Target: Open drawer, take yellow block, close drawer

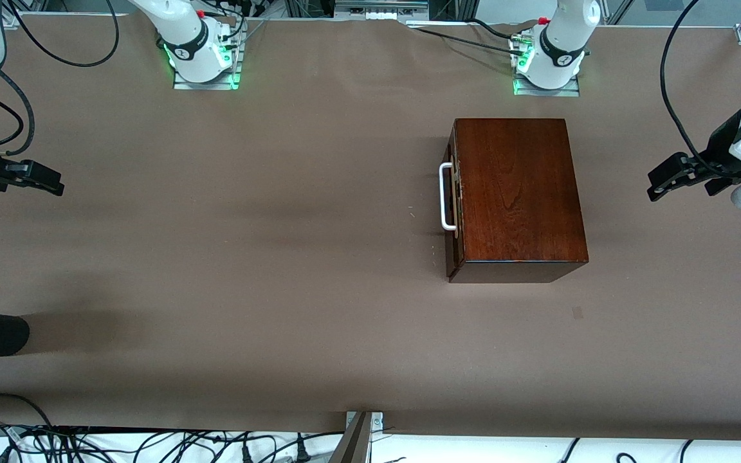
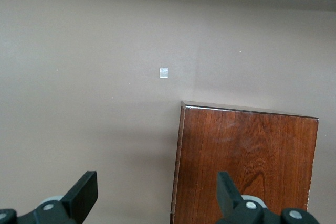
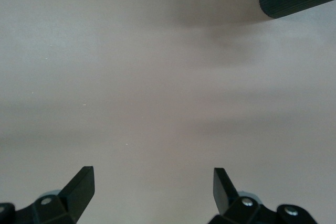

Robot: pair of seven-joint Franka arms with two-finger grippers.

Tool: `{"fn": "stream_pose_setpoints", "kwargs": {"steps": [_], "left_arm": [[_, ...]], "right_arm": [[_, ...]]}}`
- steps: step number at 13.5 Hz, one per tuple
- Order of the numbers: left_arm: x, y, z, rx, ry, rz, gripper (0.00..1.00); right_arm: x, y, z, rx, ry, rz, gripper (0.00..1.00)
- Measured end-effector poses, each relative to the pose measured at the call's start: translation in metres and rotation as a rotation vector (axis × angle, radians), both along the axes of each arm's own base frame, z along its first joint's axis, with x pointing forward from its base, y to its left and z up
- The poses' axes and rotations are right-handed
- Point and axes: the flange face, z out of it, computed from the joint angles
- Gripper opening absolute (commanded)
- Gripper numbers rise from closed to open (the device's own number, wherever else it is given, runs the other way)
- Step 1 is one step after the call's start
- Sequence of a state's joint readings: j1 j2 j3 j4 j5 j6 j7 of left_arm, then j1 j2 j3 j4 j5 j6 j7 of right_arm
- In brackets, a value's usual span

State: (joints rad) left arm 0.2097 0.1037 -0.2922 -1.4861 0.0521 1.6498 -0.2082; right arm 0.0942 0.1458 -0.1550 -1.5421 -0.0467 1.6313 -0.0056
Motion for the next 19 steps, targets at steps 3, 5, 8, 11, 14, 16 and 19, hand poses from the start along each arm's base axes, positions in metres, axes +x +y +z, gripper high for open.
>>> {"fn": "stream_pose_setpoints", "kwargs": {"steps": [3, 5, 8, 11, 14, 16, 19], "left_arm": [[-0.001, -0.009, 0.001, 0.0, 0.0, -0.02, 1.0], [-0.002, -0.012, 0.002, 0.001, -0.003, -0.026, 1.0], [-0.001, -0.011, 0.002, 0.003, -0.003, -0.025, 1.0], [-0.001, -0.01, 0.002, 0.003, -0.004, -0.024, 1.0], [-0.001, -0.009, 0.002, 0.003, -0.005, -0.023, 1.0], [-0.001, -0.009, 0.002, 0.003, -0.005, -0.022, 1.0], [-0.001, -0.009, 0.002, 0.004, -0.005, -0.021, 1.0]], "right_arm": [[-0.001, -0.01, 0.001, 0.032, -0.006, -0.034, 1.0], [-0.001, -0.014, 0.001, 0.057, -0.009, -0.048, 1.0], [-0.001, -0.014, 0.002, 0.06, -0.011, -0.048, 1.0], [-0.001, -0.013, 0.003, 0.061, -0.012, -0.048, 1.0], [-0.001, -0.013, 0.006, 0.061, -0.018, -0.048, 1.0], [0.0, -0.013, 0.019, 0.06, -0.046, -0.046, 1.0], [0.0, -0.013, 0.03, 0.059, -0.066, -0.044, 1.0]]}}
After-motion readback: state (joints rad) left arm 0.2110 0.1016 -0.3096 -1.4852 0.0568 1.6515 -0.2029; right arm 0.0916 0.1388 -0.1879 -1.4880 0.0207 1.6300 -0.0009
